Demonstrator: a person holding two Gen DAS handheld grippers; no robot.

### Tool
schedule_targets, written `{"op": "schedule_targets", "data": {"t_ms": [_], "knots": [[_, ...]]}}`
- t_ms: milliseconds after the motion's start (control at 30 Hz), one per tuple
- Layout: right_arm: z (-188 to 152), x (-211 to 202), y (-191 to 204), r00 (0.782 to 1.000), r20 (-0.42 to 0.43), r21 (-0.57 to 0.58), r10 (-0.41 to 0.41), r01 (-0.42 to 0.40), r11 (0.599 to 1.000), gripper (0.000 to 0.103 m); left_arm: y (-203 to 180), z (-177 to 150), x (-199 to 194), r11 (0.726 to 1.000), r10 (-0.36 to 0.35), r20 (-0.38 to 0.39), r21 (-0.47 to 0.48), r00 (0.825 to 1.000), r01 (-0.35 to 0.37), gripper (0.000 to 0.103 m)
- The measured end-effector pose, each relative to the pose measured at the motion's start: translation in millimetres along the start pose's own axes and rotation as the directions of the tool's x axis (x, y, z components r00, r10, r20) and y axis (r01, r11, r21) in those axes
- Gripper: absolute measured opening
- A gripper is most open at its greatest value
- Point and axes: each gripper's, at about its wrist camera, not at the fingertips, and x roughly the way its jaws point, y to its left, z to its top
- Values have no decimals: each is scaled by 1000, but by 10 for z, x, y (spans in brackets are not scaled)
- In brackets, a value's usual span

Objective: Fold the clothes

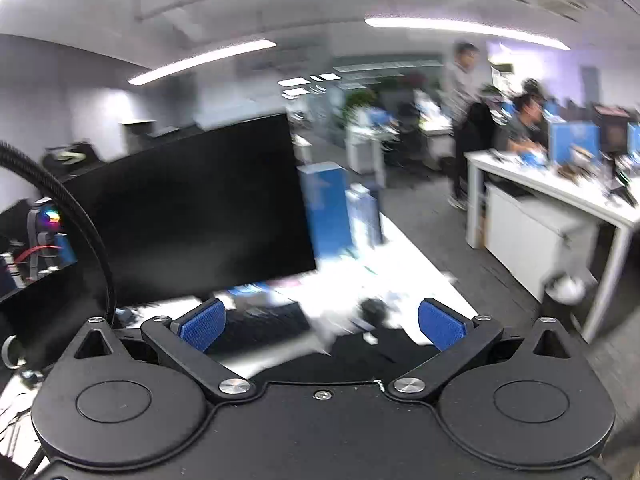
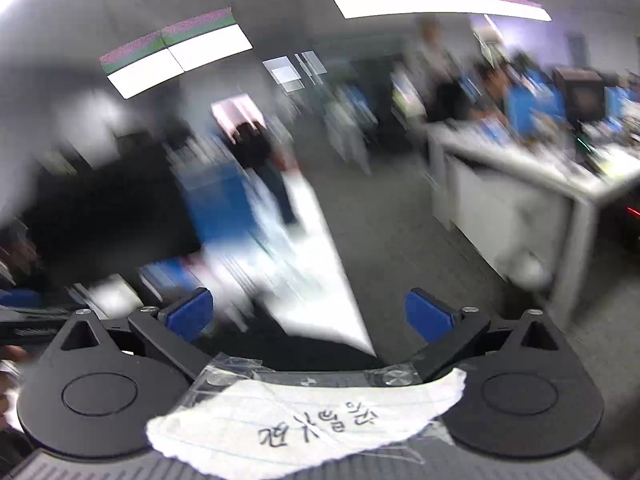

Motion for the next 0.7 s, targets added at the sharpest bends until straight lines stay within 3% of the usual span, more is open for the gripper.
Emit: {"op": "schedule_targets", "data": {"t_ms": [33, 100, 167, 300, 400, 533, 700], "knots": [[25, -3, 22, 999, 30, -8, -22, 22, 1000, 103, 81, 31, -36, 999, 18, 9, -33, 1000, -18, 102], [79, 87, 96, 998, -12, -12, -61, 60, 998, 103, 248, -23, -195, 995, 21, 50, -97, 999, -16, 102], [38, 61, 179, 998, -53, -1, -44, 44, 999, 103, 331, -238, -347, 996, 19, 53, -83, 998, -15, 102], [-436, -204, 406, 997, -68, -43, 28, -31, 999, 103, 282, -882, -370, 1000, 0, -65, 29, 998, 2, 102], [-979, -142, 647, 987, -140, -177, 82, -106, 978, 103, 168, -1355, -197, 996, -9, -170, 90, 985, 24, 102], [-1401, 418, 917, 941, -321, -197, 104, -174, 965, 103, 170, -1667, 201, 987, -42, -279, 140, 959, 84, 102], [-1458, 1280, 1177, 886, -455, -92, 95, -152, 984, 103, 423, -1512, 932, 986, -67, -337, 124, 939, 115, 102]]}}
